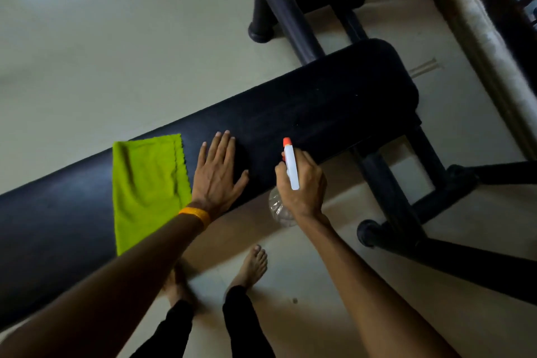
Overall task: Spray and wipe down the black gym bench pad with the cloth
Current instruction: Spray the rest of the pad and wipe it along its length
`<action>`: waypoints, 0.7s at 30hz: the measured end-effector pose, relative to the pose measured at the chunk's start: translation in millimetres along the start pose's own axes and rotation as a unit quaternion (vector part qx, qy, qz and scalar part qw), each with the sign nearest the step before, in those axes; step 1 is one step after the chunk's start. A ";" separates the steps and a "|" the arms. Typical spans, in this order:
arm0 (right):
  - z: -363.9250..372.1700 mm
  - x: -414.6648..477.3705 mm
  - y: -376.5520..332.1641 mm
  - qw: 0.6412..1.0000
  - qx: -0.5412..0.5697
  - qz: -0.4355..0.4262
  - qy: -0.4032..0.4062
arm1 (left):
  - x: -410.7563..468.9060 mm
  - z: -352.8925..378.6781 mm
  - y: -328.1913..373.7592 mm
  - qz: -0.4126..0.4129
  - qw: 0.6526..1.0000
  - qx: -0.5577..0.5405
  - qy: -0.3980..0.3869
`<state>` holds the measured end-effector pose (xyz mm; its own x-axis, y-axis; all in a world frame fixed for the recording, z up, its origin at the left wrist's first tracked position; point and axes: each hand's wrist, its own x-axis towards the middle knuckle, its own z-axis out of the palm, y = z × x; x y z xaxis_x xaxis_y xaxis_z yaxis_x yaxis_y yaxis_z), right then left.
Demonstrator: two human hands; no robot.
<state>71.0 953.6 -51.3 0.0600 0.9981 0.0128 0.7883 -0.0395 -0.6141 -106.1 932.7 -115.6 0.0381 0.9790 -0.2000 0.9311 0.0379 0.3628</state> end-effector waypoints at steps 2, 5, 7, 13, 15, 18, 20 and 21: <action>6.6 -12.4 -27.2 0.999 0.009 -0.029 -0.014 | -35.4 -8.5 -26.2 -0.055 0.998 -0.005 -0.011; 25.9 -29.3 -71.6 0.995 0.035 -0.081 -0.038 | -86.8 -20.5 -74.3 -0.112 0.993 -0.004 -0.038; 44.1 -40.9 -100.2 0.992 0.049 -0.108 -0.051 | -119.5 -27.5 -107.8 -0.134 0.990 -0.003 -0.046; 96.6 -82.5 -184.8 0.975 0.089 -0.181 -0.088 | -205.3 -53.4 -182.1 -0.228 0.973 -0.038 -0.013; 113.6 -98.3 -212.9 0.969 0.102 -0.207 -0.093 | -231.7 -60.3 -200.3 -0.256 0.966 -0.041 -0.003; 139.5 -123.5 -247.2 0.963 0.121 -0.214 -0.106 | -265.1 -67.0 -225.2 -0.295 0.955 -0.038 0.008; 154.4 -136.2 -264.0 0.960 0.122 -0.224 -0.113 | -280.4 -69.3 -239.2 -0.311 0.950 -0.032 0.005; 161.4 -141.1 -270.6 0.958 0.123 -0.234 -0.114 | -286.5 -70.1 -245.4 -0.318 0.948 -0.030 0.001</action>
<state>-249.6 831.0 -14.3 -0.4223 0.8890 0.1774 0.5257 0.3996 -0.7510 -370.9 656.9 -83.5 -0.5242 0.7554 -0.3931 0.7435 0.6311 0.2212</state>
